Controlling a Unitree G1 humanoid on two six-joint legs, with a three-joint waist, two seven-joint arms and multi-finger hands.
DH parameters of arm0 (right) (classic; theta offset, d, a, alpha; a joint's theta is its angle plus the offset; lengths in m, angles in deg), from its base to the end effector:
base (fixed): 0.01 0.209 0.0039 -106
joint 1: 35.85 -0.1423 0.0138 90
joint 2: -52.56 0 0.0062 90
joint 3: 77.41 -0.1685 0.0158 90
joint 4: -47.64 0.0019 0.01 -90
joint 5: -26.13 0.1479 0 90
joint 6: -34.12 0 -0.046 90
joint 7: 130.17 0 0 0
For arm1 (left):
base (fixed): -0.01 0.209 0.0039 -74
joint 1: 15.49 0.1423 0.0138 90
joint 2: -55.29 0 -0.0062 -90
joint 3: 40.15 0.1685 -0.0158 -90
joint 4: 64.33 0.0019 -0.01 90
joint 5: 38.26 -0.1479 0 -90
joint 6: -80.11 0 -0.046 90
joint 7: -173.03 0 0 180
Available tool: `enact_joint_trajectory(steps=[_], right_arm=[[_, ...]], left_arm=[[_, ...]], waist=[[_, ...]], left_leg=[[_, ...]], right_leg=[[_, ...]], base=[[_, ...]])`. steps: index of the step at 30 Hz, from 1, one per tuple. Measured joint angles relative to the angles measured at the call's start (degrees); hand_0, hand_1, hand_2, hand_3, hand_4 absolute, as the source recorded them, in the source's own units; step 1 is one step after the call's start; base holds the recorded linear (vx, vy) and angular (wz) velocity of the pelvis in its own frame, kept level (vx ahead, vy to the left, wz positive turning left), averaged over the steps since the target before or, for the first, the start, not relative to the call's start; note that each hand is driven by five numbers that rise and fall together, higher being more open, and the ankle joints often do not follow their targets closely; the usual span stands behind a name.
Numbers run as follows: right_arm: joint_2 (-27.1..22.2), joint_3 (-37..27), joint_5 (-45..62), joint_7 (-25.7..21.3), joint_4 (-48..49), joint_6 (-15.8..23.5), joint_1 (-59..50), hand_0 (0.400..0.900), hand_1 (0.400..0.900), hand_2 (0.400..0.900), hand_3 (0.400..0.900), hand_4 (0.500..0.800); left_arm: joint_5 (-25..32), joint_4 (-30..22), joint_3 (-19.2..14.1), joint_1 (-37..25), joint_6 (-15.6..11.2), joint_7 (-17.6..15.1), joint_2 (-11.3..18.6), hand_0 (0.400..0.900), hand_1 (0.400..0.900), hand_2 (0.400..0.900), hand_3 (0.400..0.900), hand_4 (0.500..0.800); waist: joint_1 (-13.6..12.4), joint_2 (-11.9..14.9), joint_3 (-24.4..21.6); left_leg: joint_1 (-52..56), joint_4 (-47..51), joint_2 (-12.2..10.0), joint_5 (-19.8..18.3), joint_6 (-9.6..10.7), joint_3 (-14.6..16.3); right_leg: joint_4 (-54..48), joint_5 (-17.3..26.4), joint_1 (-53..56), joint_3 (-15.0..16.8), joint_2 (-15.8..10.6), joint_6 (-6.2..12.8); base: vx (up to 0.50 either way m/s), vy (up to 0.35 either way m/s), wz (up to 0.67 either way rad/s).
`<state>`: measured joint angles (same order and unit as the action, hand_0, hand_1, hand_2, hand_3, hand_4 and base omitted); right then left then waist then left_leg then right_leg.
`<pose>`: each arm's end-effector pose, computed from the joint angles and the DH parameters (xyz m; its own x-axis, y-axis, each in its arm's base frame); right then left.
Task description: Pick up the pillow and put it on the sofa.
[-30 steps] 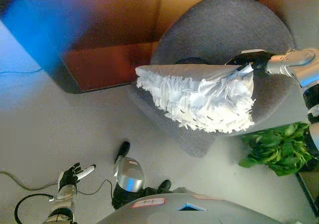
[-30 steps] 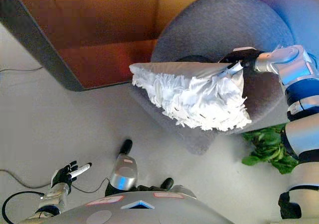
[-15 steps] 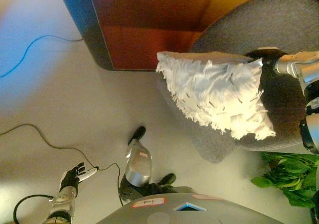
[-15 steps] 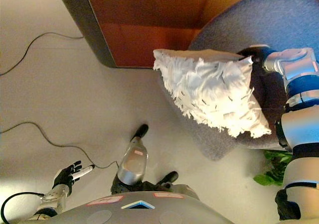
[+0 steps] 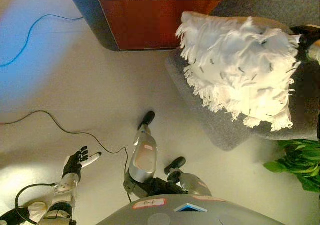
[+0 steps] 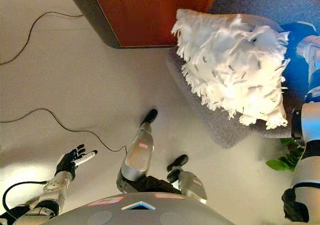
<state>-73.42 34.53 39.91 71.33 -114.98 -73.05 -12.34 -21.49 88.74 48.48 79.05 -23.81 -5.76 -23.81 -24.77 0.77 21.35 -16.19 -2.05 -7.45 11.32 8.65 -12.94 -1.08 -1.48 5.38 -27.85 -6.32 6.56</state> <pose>0.3089 -0.3507 0.2247 0.8710 -0.3033 -0.3865 0.1057 0.8840 -0.4554 0.0797 0.3086 -0.0688 0.5890 0.4141 -0.6940 -0.2626 0.9102 0.3203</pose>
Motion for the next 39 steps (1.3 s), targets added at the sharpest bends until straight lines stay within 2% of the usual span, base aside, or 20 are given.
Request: enact_joint_trajectory(steps=[5,6,7,10,15,23,28,33,39], right_arm=[[-2.21,-0.69,-0.12,-1.21,-2.64,-2.35,0.58,0.400,0.400,0.400,0.400,0.500],[-2.58,-0.94,-0.29,-1.35,-3.15,-2.75,0.63,0.467,0.467,0.467,0.467,0.540],[-2.71,-1.02,-0.50,-1.97,-3.77,-2.77,0.63,0.900,0.900,0.900,0.900,0.800],[-2.99,-2.27,-1.05,-3.80,-3.81,-3.30,1.31,0.900,0.900,0.900,0.900,0.800],[-4.02,-2.85,-1.04,-3.83,-3.79,-4.19,1.32,0.900,0.900,0.900,0.900,0.800],[-10.22,-3.76,-3.34,-3.62,-3.80,-4.21,1.35,0.900,0.900,0.900,0.900,0.800],[-10.34,-4.29,-3.81,-3.22,-3.79,-4.11,1.43,0.900,0.900,0.900,0.900,0.800],[-10.56,-4.30,-5.32,-2.17,-3.78,-3.74,4.50,0.900,0.900,0.900,0.900,0.800],[-11.08,-4.29,-5.43,-1.41,-3.71,-2.41,6.32,0.900,0.900,0.900,0.900,0.800]], left_arm=[[1.63,-0.08,0.04,-0.48,-0.04,0.02,-0.04,0.900,0.900,0.900,0.900,0.800],[1.64,-0.30,0.04,-0.50,-0.02,0.00,0.02,0.900,0.900,0.900,0.900,0.800],[1.64,-0.35,0.04,-0.51,-0.02,0.00,0.05,0.900,0.900,0.900,0.900,0.800],[1.63,-0.49,0.04,-0.56,0.07,0.01,0.04,0.900,0.900,0.900,0.900,0.800],[1.61,-0.41,-0.05,-0.77,0.37,-0.20,0.03,0.900,0.900,0.900,0.900,0.800],[1.54,-0.42,-0.13,-0.74,0.38,-0.52,-0.01,0.900,0.900,0.900,0.900,0.800],[1.49,-0.32,-0.15,-0.49,0.51,-0.52,-0.09,0.900,0.900,0.900,0.900,0.800],[1.40,-0.32,-0.15,-0.12,1.09,-0.57,-0.09,0.900,0.900,0.900,0.900,0.800],[1.37,-0.16,-0.14,1.78,1.82,-0.55,-0.13,0.900,0.900,0.900,0.900,0.800]], waist=[[2.83,-0.42,0.08],[3.05,-0.46,0.07],[3.59,-0.46,0.07],[4.40,-0.57,0.01],[5.68,-0.98,-0.22],[6.26,-1.10,-0.65],[7.22,-0.94,-2.72],[7.56,0.40,-5.84],[9.51,1.98,-7.29]], left_leg=[[0.90,-0.01,0.42,0.03,-0.49,0.88],[1.01,-0.01,0.38,0.00,-0.50,1.06],[1.16,-0.02,0.33,-0.02,-0.53,1.29],[1.71,-0.09,-0.01,-0.30,-0.53,2.18],[3.54,-0.15,-0.37,-0.80,-0.55,3.37],[5.49,-0.29,-0.67,-1.37,-0.48,4.29],[6.54,-0.56,-0.77,-1.83,-0.54,5.05],[7.54,-0.49,-1.07,-2.25,-0.59,6.20],[8.68,-0.28,-1.20,-2.63,-0.79,7.77]], right_leg=[[0.21,0.35,0.39,0.91,-0.71,0.65],[0.13,0.34,0.43,1.09,-0.46,0.59],[0.13,0.35,0.46,1.32,-0.46,0.59],[0.15,0.36,0.47,2.33,-0.48,0.54],[0.01,0.38,1.60,3.37,-0.52,0.57],[-0.34,0.38,3.19,4.28,-0.56,0.55],[-0.38,0.44,3.85,5.07,-0.68,0.64],[-0.56,0.35,4.26,6.01,-0.81,0.50],[-0.57,0.39,4.23,7.52,-1.37,0.46]], base=[[-0.02,0.006,-0.10],[0.02,-0.031,-0.12],[0.02,-0.034,-0.11],[0.01,-0.033,-0.15],[0.03,-0.023,-0.13],[0.02,0.002,-0.10],[0.02,0.015,-0.10],[0.02,0.007,-0.12],[-0.02,0.038,-0.14]])
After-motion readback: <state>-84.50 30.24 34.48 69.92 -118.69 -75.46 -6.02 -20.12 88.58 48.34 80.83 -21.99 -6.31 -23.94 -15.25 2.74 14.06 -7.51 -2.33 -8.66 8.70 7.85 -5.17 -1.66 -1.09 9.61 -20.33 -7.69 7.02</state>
